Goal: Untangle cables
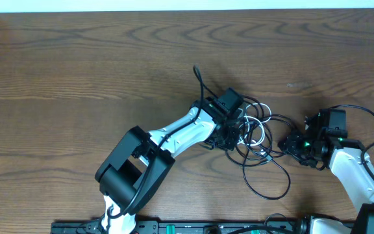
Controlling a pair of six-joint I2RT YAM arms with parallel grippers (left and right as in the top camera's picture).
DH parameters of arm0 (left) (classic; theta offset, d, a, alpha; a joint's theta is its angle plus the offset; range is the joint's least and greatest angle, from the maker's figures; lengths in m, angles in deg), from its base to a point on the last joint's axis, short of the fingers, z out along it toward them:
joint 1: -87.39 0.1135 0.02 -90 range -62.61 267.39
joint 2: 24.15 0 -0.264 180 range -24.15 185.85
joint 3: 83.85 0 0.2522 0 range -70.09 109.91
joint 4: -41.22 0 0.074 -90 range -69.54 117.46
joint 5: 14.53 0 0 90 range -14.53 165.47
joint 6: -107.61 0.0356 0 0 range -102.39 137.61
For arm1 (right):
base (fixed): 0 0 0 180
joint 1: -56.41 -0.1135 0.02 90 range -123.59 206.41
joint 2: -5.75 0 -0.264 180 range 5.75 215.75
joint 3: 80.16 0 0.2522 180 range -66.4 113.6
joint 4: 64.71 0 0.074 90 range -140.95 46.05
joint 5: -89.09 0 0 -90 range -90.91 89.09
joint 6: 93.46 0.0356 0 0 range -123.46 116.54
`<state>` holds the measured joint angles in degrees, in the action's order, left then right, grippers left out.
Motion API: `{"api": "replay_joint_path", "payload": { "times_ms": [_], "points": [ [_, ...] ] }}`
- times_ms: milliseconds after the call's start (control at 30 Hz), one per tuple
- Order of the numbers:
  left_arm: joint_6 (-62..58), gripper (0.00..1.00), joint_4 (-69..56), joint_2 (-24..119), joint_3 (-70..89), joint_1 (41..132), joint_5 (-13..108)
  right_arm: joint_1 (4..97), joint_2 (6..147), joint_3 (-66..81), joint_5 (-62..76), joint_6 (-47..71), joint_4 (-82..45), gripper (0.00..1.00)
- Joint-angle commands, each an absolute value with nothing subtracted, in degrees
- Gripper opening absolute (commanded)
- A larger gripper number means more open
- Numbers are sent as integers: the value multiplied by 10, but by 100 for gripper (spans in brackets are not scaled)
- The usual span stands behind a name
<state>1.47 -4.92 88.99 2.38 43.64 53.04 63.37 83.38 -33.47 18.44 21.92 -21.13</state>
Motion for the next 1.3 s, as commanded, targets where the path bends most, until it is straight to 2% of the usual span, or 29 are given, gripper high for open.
{"api": "replay_joint_path", "payload": {
  "times_ms": [0, 400, 767, 1033, 1267],
  "points": [
    [37, 7, -38, 893, 21, 433, 491, 620, 838, -336, 172, 228, -216, 40],
    [37, 8, -35, 893, 21, 433, 490, 507, 844, -336, 181, 229, -247, 41],
    [37, 8, -35, 893, 21, 433, 490, 488, 844, -336, 167, 252, -269, 39],
    [37, 8, -35, 893, 21, 433, 490, 488, 847, -336, 150, 253, -253, 26],
    [37, 8, -34, 893, 21, 433, 491, 488, 860, -336, 130, 252, -244, 24]
  ]
}}
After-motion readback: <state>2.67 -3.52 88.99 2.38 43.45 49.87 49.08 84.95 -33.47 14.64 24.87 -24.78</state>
